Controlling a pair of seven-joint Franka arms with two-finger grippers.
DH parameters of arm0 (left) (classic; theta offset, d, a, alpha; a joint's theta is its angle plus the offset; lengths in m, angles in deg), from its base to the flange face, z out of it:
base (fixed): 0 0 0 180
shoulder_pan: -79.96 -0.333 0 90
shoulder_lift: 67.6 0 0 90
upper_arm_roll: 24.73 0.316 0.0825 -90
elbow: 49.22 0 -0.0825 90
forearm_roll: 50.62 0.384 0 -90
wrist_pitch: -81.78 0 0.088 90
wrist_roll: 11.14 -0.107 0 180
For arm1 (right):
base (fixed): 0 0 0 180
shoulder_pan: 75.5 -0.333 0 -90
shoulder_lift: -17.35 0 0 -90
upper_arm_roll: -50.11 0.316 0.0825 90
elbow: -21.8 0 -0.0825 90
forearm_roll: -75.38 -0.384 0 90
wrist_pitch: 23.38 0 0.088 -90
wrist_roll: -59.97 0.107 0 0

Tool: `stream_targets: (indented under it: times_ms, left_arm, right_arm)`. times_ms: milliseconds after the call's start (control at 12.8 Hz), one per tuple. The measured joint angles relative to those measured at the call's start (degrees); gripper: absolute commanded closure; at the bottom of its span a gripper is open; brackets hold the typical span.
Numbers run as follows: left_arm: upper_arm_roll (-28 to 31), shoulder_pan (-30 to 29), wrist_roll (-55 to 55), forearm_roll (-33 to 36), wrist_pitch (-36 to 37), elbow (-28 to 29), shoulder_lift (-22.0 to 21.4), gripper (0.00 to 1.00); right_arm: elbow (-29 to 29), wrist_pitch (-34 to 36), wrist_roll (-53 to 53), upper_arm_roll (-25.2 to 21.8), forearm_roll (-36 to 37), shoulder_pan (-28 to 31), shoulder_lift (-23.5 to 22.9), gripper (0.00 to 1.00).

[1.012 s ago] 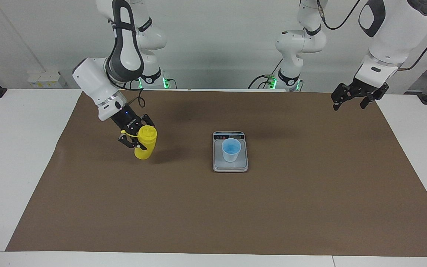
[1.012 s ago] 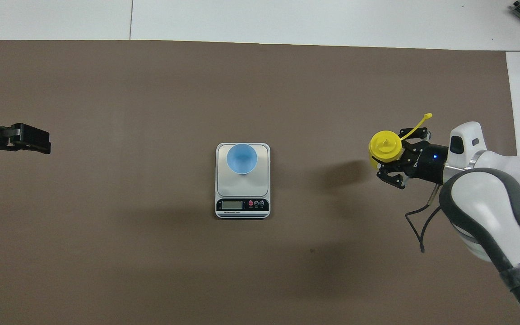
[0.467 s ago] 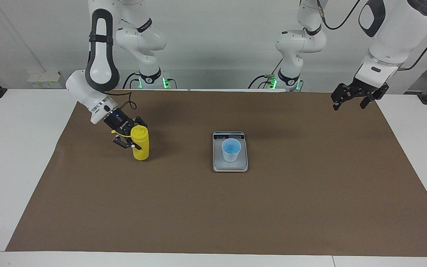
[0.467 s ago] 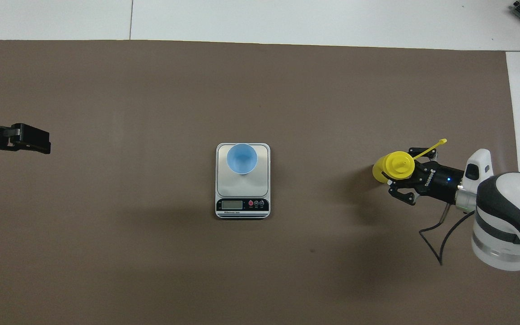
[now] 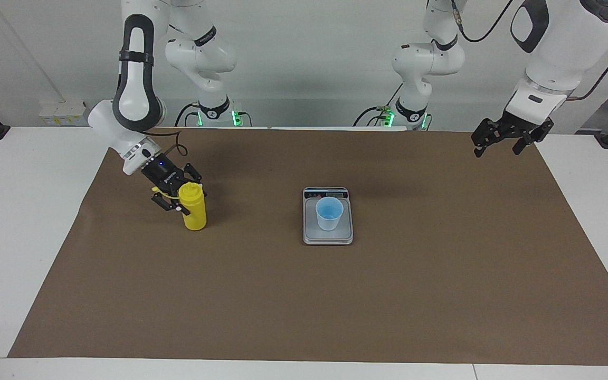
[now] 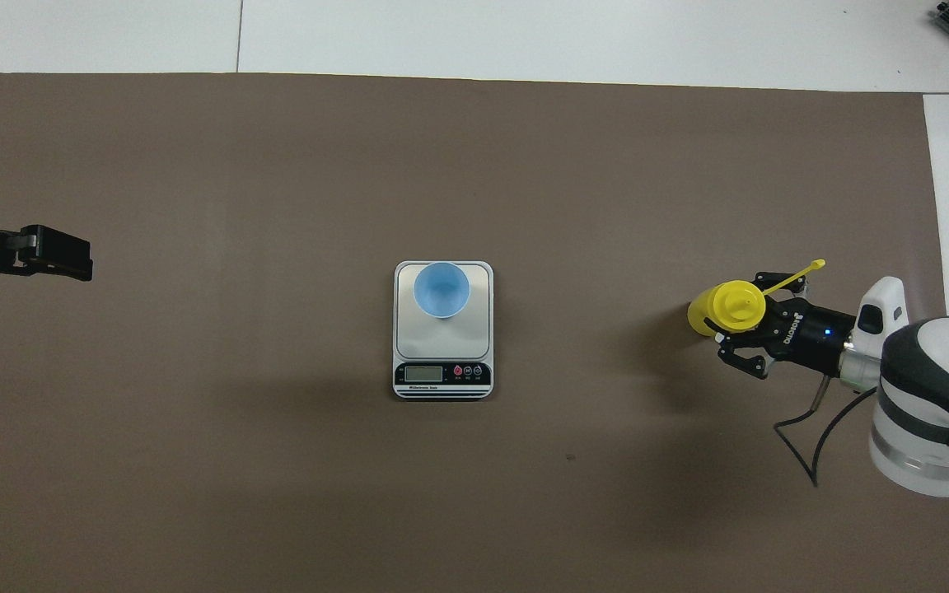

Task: Pour seasoning into cup on scale with both arms
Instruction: 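Lower the bottle onto the table and open the right gripper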

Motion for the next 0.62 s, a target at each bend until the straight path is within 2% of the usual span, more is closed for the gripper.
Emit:
stream_targets:
  times_ms: [389, 623]
  left_arm:
    - [0.0, 0.0, 0.0, 0.0, 0.0, 0.0, 0.0, 0.00]
    - [0.0, 0.0, 0.0, 0.0, 0.0, 0.0, 0.0, 0.00]
  right_arm:
    - [-0.5, 0.2, -4.6, 0.0, 0.4, 4.5, 0.1, 0.00]
    - [-1.2, 0.2, -6.0, -0.1, 8.7, 7.3, 0.1, 0.00]
